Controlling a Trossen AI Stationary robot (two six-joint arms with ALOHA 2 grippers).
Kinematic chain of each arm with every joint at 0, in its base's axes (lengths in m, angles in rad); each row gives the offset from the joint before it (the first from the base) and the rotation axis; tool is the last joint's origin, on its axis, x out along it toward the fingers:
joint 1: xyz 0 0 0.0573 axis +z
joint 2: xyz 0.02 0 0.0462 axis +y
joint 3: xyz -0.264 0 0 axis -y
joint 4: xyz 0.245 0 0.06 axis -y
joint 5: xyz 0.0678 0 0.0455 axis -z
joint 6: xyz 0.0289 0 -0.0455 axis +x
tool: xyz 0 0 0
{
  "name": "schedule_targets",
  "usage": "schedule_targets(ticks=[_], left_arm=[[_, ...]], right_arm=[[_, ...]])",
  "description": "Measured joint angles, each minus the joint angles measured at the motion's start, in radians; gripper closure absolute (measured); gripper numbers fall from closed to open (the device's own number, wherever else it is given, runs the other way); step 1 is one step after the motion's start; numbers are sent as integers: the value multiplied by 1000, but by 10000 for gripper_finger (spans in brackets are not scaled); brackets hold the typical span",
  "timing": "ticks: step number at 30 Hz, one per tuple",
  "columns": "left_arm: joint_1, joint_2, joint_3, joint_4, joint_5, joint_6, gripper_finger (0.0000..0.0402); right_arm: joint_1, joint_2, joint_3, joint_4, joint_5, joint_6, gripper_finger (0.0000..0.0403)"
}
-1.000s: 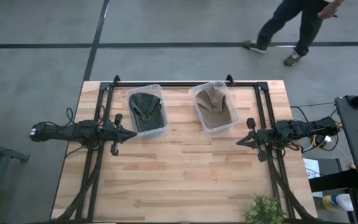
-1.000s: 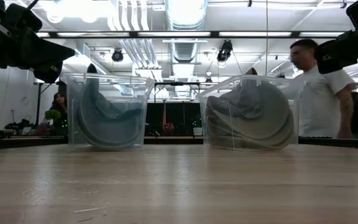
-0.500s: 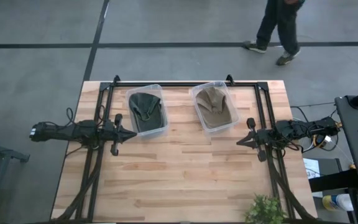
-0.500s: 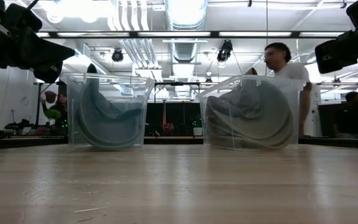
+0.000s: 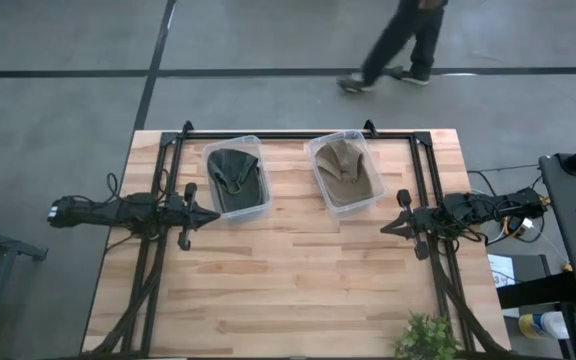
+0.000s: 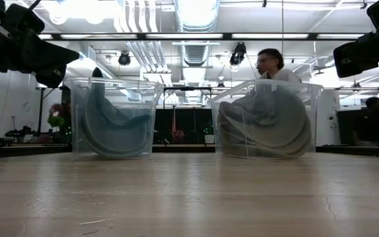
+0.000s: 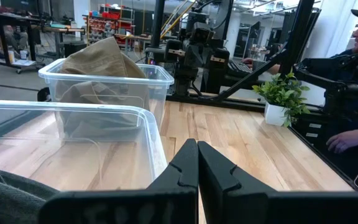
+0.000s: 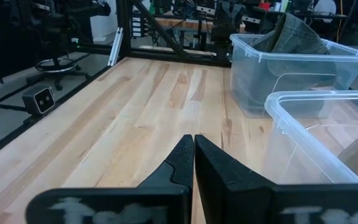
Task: Pick & Place hat
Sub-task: Return to Home Position
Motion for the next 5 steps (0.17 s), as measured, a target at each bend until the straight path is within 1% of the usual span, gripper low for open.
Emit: schedule_targets(ticks=[5], left_arm=[[0, 0, 0, 0, 0, 0, 401]], right_arm=[[0, 0, 0, 0, 0, 12, 394]])
